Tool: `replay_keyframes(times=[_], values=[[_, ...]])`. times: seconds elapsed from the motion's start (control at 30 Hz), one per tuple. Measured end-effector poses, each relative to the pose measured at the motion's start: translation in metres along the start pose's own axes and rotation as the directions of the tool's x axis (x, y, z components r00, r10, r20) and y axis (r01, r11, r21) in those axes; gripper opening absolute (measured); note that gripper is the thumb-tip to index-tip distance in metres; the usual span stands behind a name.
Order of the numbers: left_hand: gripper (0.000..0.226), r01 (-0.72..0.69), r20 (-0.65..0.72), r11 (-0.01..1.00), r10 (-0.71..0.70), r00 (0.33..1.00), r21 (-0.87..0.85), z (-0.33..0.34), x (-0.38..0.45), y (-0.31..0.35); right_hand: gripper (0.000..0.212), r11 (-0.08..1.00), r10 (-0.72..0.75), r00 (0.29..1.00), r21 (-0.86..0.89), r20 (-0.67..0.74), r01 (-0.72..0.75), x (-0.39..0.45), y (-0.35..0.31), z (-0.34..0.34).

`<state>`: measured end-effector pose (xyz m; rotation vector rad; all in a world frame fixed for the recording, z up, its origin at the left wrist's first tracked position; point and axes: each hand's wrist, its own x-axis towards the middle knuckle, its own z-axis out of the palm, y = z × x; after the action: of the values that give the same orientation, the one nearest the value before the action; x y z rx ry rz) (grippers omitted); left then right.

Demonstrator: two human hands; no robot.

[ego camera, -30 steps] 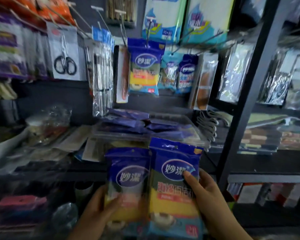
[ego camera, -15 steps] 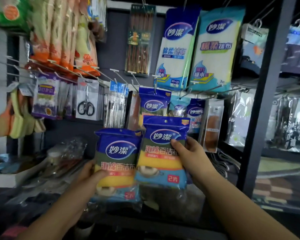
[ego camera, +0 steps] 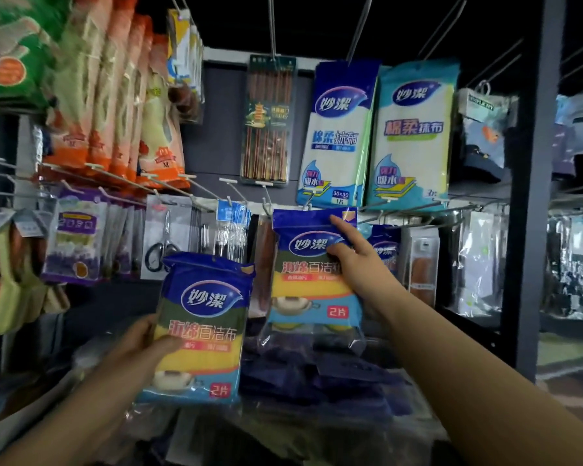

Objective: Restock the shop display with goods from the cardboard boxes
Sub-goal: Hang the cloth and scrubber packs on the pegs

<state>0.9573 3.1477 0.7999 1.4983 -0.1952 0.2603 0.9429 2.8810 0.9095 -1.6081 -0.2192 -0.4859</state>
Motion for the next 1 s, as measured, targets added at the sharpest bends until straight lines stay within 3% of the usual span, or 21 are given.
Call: replay_keyframes(times=[0.2,0.57,0.87,1.0], values=[[0.022,0.03,0.028,0.996,-0.028,0.999,-0.088,-0.008,0.009,0.005,0.04,0.999,-0.044,0.999,-0.016,0.003,0.044,0.021,-0.002,0.007],[0.025,0.019,0.016,0.997,-0.018,1.0,-0.079,-0.018,0.018,0.003,0.036,0.995,-0.038,0.998,-0.091,-0.041,0.035,0.05,0.002,0.007],[0.023,0.035,-0.019,0.998,-0.036,0.999,-0.052,-0.023,0.022,-0.005,0.044,1.0,0.029,1.0,-0.005,-0.01,-0.029,0.065,-0.006,0.009],[0.024,0.047,-0.009,0.998,-0.047,0.999,-0.033,-0.027,0.022,-0.007,0.044,0.998,0.014,1.0,-0.06,-0.022,-0.015,0.067,-0.005,0.008]])
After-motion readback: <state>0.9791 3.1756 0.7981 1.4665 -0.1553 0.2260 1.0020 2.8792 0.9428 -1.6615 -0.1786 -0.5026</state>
